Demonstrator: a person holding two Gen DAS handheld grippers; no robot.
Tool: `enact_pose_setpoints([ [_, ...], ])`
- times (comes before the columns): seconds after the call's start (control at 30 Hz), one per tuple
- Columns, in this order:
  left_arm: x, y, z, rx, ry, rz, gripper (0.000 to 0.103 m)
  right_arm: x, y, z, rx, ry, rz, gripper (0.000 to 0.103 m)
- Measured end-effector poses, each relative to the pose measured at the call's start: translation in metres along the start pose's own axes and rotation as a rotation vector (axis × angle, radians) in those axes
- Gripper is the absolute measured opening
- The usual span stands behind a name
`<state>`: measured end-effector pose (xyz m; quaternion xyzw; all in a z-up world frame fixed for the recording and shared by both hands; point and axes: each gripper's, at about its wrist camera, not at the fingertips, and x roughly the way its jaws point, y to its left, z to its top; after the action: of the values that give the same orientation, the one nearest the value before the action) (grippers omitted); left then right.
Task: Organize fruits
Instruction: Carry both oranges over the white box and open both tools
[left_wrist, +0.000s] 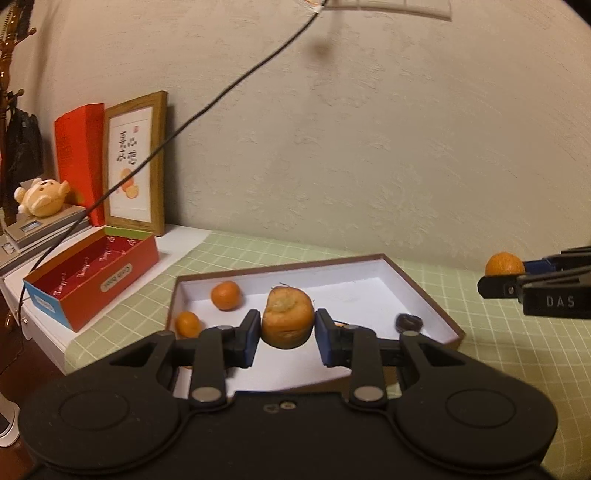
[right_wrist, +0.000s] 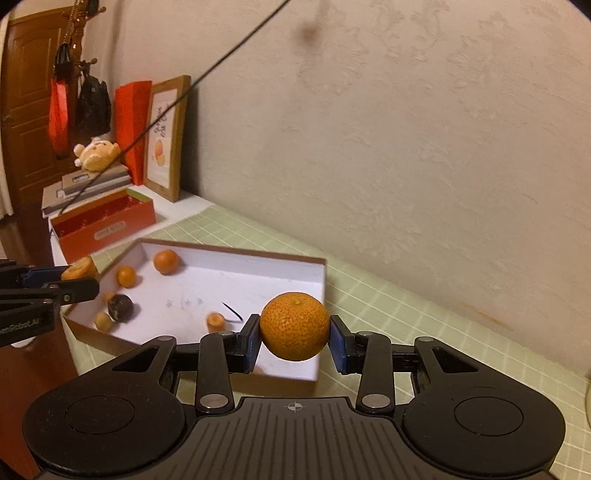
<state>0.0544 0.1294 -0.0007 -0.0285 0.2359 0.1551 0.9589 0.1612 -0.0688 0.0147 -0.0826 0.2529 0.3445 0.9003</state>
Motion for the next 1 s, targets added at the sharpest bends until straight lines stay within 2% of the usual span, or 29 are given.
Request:
enact_pose_setpoints([
  [0.4, 0.026, 0.034, 0.013, -0.058, -0.002, 0.067, 0.022, 0.036, 0.027, 0.019, 0.024, -0.031, 0.026, 0.039],
  [0.77, 0.058, 0.058, 0.01, -0.102, 0.047, 0.096, 0.022, 0.091, 0.019, 0.028, 0.073, 0.022, 0.033, 0.039],
  [1.0, 0.073, 0.063, 0.007, -0.112, 0.071, 0.106, 0.022, 0.11, 0.012, 0.031, 0.093, 0.032, 0.04, 0.039],
])
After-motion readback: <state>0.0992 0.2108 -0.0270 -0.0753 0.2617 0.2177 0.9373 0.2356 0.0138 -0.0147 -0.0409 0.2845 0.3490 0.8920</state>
